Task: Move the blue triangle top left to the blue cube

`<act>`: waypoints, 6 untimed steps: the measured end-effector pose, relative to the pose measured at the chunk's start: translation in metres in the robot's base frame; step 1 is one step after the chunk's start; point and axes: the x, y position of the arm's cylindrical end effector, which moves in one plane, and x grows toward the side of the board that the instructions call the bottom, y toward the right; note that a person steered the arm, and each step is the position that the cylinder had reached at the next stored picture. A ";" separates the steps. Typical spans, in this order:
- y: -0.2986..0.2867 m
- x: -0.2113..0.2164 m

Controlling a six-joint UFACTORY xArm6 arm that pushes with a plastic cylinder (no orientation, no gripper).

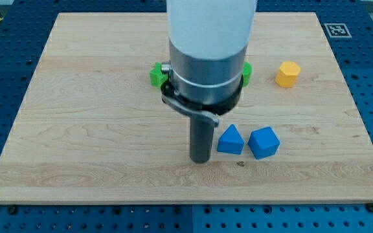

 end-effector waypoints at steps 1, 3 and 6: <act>0.001 0.004; 0.052 -0.005; 0.066 -0.020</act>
